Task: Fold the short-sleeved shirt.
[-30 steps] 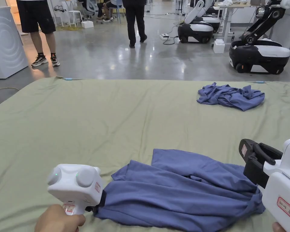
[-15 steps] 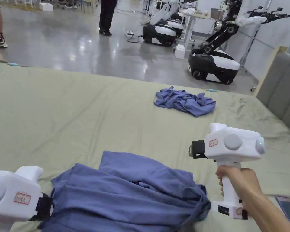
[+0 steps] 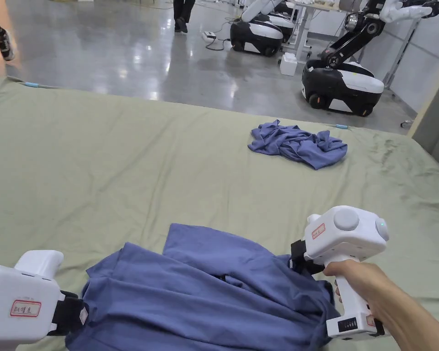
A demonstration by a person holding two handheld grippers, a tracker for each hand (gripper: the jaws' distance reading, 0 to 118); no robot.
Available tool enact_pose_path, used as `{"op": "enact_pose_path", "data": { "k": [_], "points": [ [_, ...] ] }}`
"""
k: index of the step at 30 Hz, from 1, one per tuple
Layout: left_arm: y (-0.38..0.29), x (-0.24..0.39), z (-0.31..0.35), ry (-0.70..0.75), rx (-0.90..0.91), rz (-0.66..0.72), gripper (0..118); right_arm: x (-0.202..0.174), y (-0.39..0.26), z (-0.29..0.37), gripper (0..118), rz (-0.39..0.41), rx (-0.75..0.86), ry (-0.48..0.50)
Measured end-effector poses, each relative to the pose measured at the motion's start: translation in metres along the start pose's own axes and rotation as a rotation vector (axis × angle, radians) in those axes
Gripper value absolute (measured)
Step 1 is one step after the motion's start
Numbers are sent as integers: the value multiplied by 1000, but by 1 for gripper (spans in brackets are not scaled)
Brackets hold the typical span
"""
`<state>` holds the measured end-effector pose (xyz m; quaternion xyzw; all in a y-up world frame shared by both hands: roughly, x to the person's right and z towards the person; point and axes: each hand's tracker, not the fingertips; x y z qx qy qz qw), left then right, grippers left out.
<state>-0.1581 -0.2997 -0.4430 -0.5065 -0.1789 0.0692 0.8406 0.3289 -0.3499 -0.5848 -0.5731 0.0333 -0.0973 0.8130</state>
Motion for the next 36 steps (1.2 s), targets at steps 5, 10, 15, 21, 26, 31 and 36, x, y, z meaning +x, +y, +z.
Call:
{"op": "enact_pose_path", "data": {
  "k": [5, 10, 15, 21, 26, 31, 36],
  "points": [
    [11, -18, 32, -3, 80, 32, 1, -3, -9, 70, 8, 10, 185, 63],
    [26, -41, 78, -10, 210, 104, 1, 0, -21, 147, 8, 27, 284, 105],
    [39, -52, 117, 10, 288, 108, 1, 5, -28, 207, 8, -7, 410, 140],
    [56, -78, 158, 6, 398, 192, 1, 21, -28, 268, 8, -87, 539, 146],
    [71, -103, 183, -48, 475, 287, 1, 38, -16, 295, 8, -179, 576, 174],
    [88, -107, 196, -8, 488, 298, 1, 43, -8, 312, 8, -254, 601, 172],
    [105, -101, 196, -78, 478, 308, 1, 32, -2, 306, 8, -243, 588, 174]
  ]
}}
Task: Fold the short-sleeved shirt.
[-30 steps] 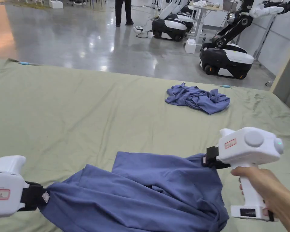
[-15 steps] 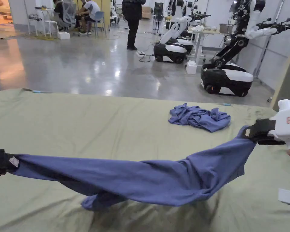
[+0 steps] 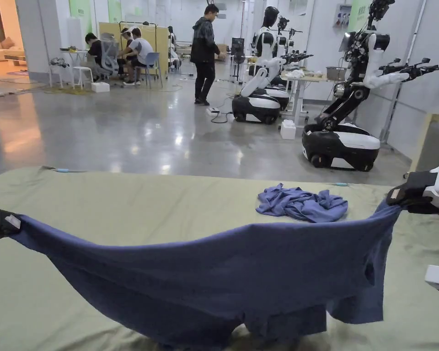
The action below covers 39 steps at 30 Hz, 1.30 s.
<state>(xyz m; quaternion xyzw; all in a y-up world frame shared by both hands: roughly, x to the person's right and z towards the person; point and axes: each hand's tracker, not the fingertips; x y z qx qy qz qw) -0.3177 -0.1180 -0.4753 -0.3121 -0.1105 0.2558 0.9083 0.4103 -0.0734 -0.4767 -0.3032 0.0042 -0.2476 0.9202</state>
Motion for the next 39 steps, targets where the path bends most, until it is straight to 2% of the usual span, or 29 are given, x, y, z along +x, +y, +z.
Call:
{"op": "enact_pose_path", "data": {
  "k": [5, 8, 13, 16, 26, 33, 39],
  "points": [
    [11, 16, -17, 19, -2, -26, 1, -4, -4, -27, 8, -14, -22, -12],
    [27, 23, -25, 32, 0, -45, 1, -9, 6, -31, 8, 20, -3, -38],
    [70, 36, -30, 50, 28, -68, 1, -16, 36, -30, 8, 2, 37, -38],
    [101, 50, -35, 67, 59, -105, 1, -24, 57, -35, 8, 24, 70, -61],
    [180, 74, -71, 95, 102, -118, 1, -48, 116, -69, 8, 15, 123, -96],
    [196, 60, -111, 109, 107, -105, 1, -53, 128, -102, 8, 35, 138, -100],
    [162, 30, -135, 91, 63, -80, 1, -34, 105, -124, 8, 59, 105, -106]
  ]
}}
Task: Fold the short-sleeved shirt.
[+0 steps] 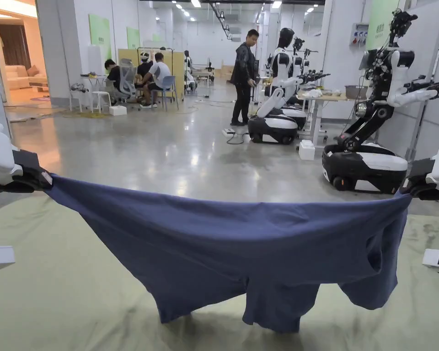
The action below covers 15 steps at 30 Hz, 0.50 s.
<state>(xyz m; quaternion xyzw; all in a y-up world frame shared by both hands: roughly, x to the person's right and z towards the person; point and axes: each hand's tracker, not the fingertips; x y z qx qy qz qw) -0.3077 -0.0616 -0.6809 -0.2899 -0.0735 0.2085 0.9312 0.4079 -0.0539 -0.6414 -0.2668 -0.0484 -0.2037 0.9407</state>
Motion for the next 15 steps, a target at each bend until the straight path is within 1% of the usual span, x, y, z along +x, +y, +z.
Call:
{"op": "enact_pose_path", "data": {
  "k": [3, 6, 8, 10, 11, 13, 15],
  "points": [
    [-35, -12, -6, -5, -36, -15, 0, 13, -31, -4, 8, -7, -34, 9],
    [-75, -28, -3, -18, -74, 10, 0, 27, -69, 1, 7, -3, -71, 5],
    [-102, -35, 4, -16, -103, -3, 0, 36, -94, 5, 7, 38, -115, -4],
    [-129, -44, 12, -3, -127, -35, 0, 49, -121, 14, 7, 35, -129, -3],
    [-146, -48, 20, 0, -136, -34, 0, 57, -135, 18, 7, 39, -146, -2],
    [-176, -60, 29, -9, -177, -31, 0, 74, -165, 29, 7, 17, -153, -8],
    [-207, -70, 43, -7, -190, -18, 0, 89, -195, 43, 7, 14, -179, -5]
  ]
}}
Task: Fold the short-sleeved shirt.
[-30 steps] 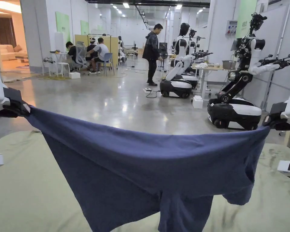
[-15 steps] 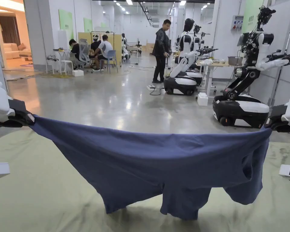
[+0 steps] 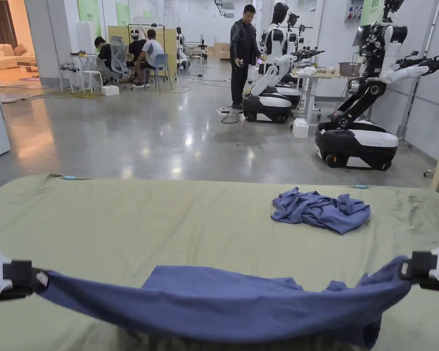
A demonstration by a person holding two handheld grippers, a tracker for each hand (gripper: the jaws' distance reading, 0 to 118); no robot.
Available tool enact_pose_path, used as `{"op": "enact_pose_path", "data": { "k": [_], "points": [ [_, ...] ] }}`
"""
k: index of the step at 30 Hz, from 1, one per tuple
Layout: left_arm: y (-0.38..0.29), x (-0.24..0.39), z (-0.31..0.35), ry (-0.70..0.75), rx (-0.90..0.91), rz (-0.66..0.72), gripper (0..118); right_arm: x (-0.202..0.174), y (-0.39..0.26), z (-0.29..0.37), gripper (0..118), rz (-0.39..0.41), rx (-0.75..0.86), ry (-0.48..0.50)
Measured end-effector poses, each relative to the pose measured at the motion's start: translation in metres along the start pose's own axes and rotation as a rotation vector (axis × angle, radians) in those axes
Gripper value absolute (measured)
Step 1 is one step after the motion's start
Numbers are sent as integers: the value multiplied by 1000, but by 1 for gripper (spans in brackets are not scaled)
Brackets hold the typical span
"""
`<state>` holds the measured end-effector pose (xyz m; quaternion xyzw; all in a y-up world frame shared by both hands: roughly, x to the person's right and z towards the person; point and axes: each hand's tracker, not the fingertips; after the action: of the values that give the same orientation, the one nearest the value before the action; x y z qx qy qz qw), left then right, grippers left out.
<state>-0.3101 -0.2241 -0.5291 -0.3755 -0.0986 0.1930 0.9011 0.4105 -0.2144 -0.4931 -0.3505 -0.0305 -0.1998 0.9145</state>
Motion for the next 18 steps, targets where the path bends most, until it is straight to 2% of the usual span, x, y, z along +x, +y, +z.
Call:
{"op": "enact_pose_path", "data": {
  "k": [7, 11, 16, 17, 18],
  "points": [
    [-103, -29, 16, 13, -105, 29, 0, 45, -105, 21, 7, -49, -87, -19],
    [-134, -43, 18, 17, -127, 72, 0, 59, -143, 25, 7, -130, -107, -20],
    [-154, -52, 5, 52, -140, 67, 2, 66, -168, 14, 8, -140, -115, -47],
    [-156, -52, 2, 65, -150, 75, 12, 67, -170, 11, 15, -144, -127, -59],
    [-157, -54, 1, 71, -162, 92, 48, 67, -172, 9, 45, -148, -128, -61]
  ]
}}
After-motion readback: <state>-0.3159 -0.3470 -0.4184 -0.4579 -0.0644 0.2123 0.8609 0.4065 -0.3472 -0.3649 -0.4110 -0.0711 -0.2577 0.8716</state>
